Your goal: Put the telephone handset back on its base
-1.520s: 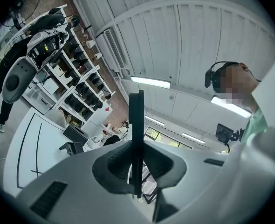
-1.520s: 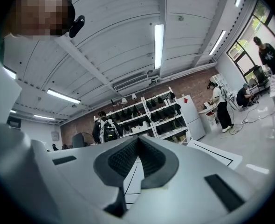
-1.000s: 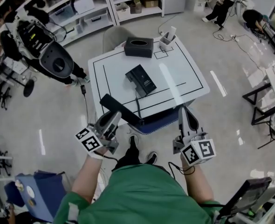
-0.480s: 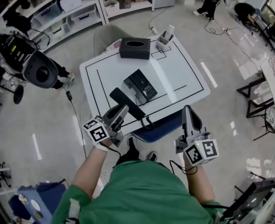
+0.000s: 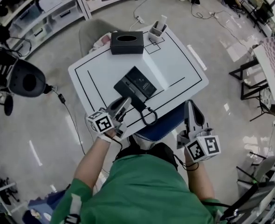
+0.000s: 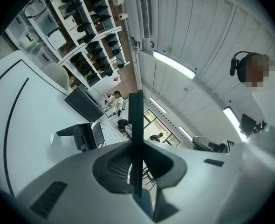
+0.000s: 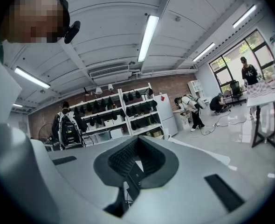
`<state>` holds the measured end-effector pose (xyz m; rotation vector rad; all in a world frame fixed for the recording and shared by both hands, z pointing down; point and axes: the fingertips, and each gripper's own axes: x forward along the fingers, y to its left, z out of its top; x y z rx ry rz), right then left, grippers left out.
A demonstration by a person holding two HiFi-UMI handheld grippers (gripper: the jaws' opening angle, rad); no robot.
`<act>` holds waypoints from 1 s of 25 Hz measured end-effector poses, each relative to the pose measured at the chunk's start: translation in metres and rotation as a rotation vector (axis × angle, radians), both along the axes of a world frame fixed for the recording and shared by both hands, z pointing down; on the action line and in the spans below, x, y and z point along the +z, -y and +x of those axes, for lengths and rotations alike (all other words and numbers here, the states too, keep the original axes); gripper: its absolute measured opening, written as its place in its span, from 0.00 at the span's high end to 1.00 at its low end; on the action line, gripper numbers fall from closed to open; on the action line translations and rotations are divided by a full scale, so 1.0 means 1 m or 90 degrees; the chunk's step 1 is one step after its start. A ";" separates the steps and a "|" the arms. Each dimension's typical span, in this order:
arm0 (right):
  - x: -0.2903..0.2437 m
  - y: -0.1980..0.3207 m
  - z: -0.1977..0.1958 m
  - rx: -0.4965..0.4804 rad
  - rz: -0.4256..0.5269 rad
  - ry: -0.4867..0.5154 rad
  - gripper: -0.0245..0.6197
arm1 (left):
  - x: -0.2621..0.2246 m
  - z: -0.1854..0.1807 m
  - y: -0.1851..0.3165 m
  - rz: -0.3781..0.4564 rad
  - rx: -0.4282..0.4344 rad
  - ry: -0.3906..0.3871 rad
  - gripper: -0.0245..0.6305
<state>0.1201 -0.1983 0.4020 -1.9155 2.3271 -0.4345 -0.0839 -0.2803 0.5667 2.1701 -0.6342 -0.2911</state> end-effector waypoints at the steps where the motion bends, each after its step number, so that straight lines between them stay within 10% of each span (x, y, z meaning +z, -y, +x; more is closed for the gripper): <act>1: 0.004 0.003 -0.002 0.001 -0.006 0.001 0.93 | 0.006 0.001 0.006 -0.009 -0.001 -0.003 0.84; 25: 0.054 0.034 0.027 -0.024 -0.098 0.023 0.93 | 0.100 0.034 0.051 -0.124 -0.045 -0.007 0.84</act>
